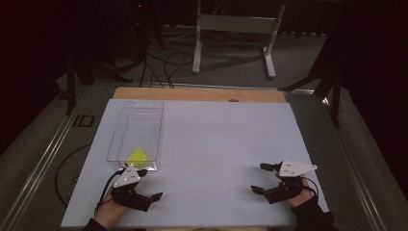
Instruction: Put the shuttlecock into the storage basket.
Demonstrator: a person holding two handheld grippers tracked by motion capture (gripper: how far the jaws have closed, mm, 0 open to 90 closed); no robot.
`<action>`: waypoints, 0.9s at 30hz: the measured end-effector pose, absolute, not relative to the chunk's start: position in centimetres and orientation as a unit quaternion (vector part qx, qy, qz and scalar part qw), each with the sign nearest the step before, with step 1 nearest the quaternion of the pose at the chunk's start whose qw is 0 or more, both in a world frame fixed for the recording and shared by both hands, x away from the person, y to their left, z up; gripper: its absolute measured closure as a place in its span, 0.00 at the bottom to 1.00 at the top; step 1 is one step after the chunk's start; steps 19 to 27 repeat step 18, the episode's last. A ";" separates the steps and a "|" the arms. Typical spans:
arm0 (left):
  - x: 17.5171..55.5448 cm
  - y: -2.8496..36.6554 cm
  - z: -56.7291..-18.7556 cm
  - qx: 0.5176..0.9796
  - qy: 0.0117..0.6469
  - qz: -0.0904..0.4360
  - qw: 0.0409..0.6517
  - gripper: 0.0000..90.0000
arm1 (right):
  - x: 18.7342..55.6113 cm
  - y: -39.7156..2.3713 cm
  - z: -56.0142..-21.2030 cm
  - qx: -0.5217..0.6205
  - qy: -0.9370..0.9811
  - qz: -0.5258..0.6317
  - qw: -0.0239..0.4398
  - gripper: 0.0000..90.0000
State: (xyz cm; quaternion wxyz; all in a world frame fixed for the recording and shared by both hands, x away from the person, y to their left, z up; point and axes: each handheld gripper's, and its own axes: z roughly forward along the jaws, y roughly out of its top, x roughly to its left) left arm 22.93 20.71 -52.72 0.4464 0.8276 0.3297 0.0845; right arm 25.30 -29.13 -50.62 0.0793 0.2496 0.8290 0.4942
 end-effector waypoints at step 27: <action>22.8 20.4 -52.6 0.828 0.323 0.081 0.451 0.00 | 25.6 -29.4 -51.0 0.258 0.830 0.488 0.077 0.12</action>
